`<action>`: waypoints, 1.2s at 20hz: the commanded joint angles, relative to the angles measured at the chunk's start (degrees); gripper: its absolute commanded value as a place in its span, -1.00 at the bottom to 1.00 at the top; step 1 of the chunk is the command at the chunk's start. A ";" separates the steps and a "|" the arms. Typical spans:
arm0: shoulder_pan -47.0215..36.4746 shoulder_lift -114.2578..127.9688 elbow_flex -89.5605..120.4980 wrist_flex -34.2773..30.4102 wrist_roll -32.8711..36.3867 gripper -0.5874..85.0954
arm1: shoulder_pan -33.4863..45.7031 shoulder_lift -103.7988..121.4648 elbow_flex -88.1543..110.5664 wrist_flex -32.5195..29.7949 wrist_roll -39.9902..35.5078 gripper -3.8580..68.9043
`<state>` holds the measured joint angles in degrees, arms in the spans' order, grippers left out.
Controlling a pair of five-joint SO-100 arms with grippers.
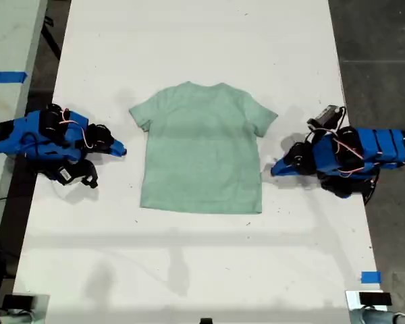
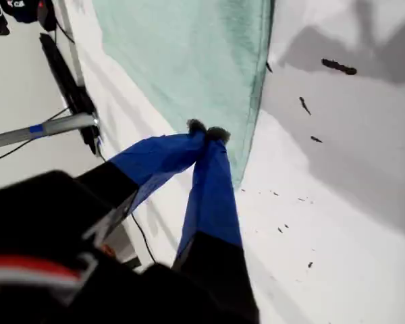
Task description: Fold tshirt
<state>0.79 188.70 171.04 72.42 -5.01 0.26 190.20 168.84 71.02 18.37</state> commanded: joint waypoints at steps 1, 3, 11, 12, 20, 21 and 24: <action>-3.52 -8.00 -8.44 -2.99 2.55 -0.99 | 2.11 -12.92 -13.45 2.29 -5.98 -0.90; -6.24 -18.90 -17.31 -2.55 6.33 -0.99 | 6.33 -25.75 -24.35 3.25 -13.10 -0.90; -22.32 -58.01 -58.36 6.86 27.33 -0.99 | 31.11 -53.09 -57.22 14.85 -40.43 -0.90; -24.26 -62.23 -62.84 8.44 29.18 -0.99 | 33.84 -55.63 -59.94 15.64 -42.89 -0.90; -33.49 -80.86 -84.46 17.31 37.62 -0.99 | 48.43 -69.87 -72.16 19.42 -57.57 -0.62; -33.31 -81.39 -84.11 17.23 37.62 -0.99 | 49.13 -70.58 -71.28 18.90 -59.41 -0.28; -32.61 -82.35 -82.44 16.35 37.44 -0.99 | 51.94 -72.60 -66.01 15.21 -63.46 0.07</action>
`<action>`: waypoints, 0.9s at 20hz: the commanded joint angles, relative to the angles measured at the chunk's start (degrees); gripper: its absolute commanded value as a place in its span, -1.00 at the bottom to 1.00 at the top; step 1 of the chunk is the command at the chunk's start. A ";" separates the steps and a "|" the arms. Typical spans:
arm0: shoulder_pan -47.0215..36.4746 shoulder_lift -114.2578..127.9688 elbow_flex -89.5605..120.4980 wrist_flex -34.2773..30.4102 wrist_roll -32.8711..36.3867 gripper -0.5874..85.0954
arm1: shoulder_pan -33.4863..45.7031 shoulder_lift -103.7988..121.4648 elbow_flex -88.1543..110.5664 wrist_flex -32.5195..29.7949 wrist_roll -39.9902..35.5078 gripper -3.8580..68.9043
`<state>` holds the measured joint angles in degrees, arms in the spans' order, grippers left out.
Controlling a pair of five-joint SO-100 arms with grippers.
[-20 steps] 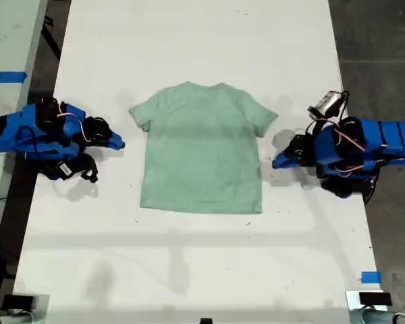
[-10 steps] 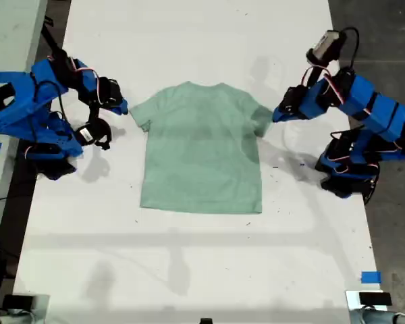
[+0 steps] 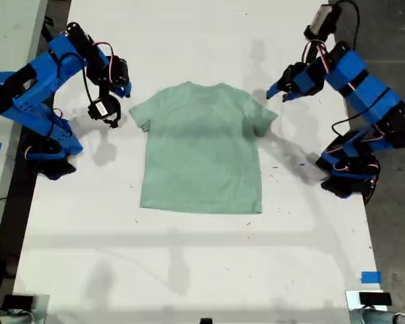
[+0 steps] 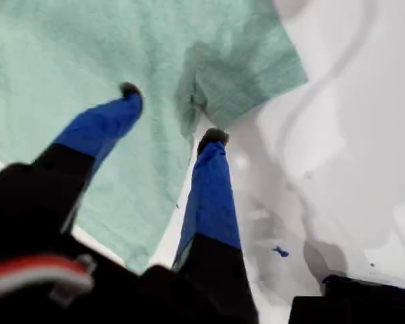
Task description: Fold tshirt
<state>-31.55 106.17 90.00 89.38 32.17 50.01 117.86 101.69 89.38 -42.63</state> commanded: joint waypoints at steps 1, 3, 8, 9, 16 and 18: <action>-0.09 0.18 -0.97 -0.97 0.18 -0.99 | 3.43 -0.97 3.96 -5.71 -3.43 0.08; 0.09 0.09 -0.18 -1.67 0.09 -0.99 | 5.54 -2.20 10.20 -11.87 -4.75 0.09; 0.53 -0.44 1.23 -2.99 -0.09 -0.99 | 7.91 -11.34 20.83 -26.98 -6.06 0.08; 0.62 -0.62 1.32 -3.16 -0.09 -0.99 | 8.00 -13.97 21.71 -29.53 -6.06 0.07; 1.32 -1.49 2.20 -3.69 -0.35 -0.99 | 9.67 -27.07 19.25 -34.80 -6.77 -0.87; 1.58 -1.49 2.81 -3.87 -0.53 -0.99 | 9.49 -27.25 17.84 -32.87 -7.56 -0.92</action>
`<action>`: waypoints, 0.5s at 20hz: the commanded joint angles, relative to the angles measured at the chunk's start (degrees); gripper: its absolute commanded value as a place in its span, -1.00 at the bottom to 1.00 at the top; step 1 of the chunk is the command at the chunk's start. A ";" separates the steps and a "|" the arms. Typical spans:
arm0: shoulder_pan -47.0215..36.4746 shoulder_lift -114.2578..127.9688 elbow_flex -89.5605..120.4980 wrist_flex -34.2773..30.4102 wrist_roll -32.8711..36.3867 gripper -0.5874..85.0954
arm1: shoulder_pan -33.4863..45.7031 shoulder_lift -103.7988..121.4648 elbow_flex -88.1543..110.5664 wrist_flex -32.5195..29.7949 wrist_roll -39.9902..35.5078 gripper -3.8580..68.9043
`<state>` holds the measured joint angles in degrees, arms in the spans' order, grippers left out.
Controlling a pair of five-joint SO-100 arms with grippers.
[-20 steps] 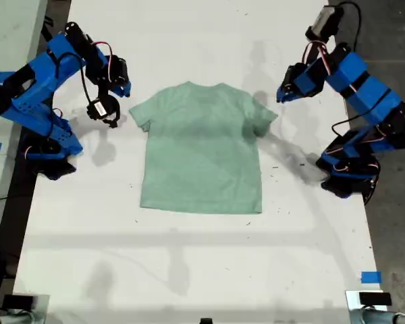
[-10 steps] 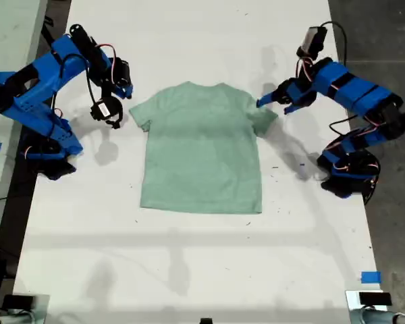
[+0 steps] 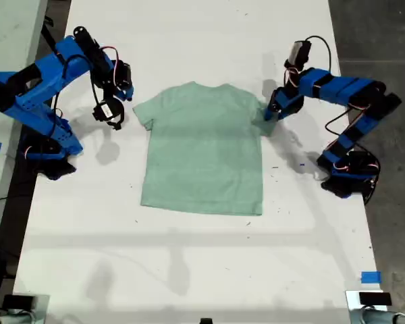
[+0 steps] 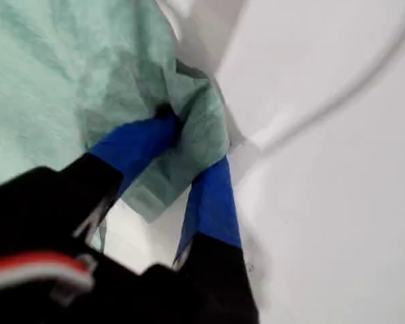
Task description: Fold tshirt
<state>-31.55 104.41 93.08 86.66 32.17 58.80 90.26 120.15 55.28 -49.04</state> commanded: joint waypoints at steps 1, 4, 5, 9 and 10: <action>1.76 0.26 0.09 -1.23 -0.62 -0.99 | 0.35 0.79 -1.58 3.08 -1.49 -0.92; 2.11 0.35 1.05 -1.76 -0.97 -0.99 | -0.88 6.68 -4.04 8.79 -1.41 -0.92; 2.20 0.35 1.41 -1.93 -1.05 -0.99 | -1.67 9.76 -5.27 10.90 -0.97 -0.92; 2.46 0.44 2.11 -2.55 -1.23 -0.99 | -7.82 13.01 -16.79 18.90 1.58 -0.92; 2.46 0.44 2.20 -2.64 -1.23 -0.99 | -10.02 13.10 -19.60 19.07 3.25 -0.92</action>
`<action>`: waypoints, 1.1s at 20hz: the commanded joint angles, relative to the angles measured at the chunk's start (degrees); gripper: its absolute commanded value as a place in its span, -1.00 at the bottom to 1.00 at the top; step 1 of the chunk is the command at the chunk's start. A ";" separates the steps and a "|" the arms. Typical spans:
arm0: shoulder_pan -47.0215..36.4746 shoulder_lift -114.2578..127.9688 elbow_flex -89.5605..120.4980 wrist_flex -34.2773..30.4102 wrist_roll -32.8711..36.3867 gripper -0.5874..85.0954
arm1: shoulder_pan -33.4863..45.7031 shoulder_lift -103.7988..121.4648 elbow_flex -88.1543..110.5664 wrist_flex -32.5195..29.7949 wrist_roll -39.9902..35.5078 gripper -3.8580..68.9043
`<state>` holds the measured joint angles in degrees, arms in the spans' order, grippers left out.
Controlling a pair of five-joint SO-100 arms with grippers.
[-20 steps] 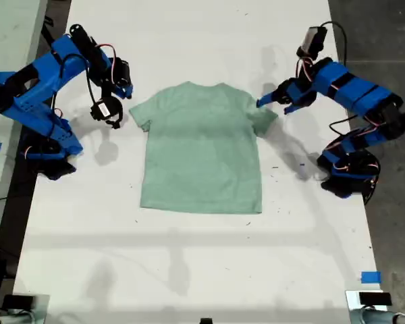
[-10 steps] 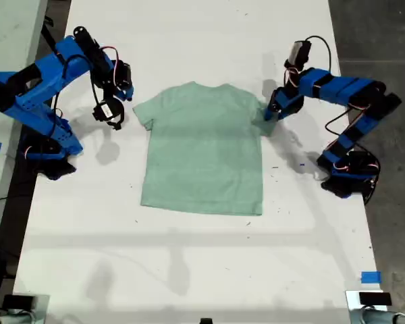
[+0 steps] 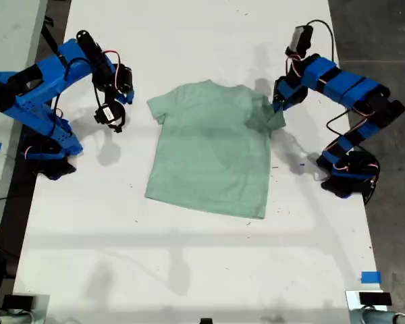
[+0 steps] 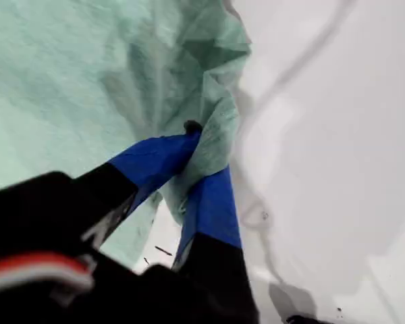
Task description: Fold tshirt
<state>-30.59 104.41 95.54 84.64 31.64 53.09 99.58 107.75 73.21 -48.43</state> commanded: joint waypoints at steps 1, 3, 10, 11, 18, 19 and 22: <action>1.49 0.44 -0.18 -0.70 -0.79 -0.99 | -6.77 3.16 -9.93 0.44 4.66 -0.92; 1.58 0.44 -0.09 -0.97 -0.88 -0.99 | -11.34 -0.18 -14.94 -2.29 8.17 -0.92; 2.20 0.44 0.00 -1.14 -1.32 -0.99 | -18.90 -24.87 -30.85 -16.44 14.85 -0.36; 2.20 0.44 0.00 -1.14 -1.32 -0.99 | -19.95 -28.65 -34.80 -16.17 14.77 -0.20; 2.55 0.44 0.09 -0.97 -1.49 -0.98 | -21.18 -26.28 -50.54 2.37 12.83 -0.10; 2.72 0.44 0.00 -0.79 -1.76 -0.98 | -20.74 -22.85 -49.83 5.63 12.39 -0.10; 2.81 0.62 -0.70 0.44 -2.37 -0.97 | -19.78 -13.27 -42.19 11.95 11.16 -0.29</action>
<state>-29.62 104.41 96.06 84.20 30.23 32.26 77.43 63.54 81.65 -36.04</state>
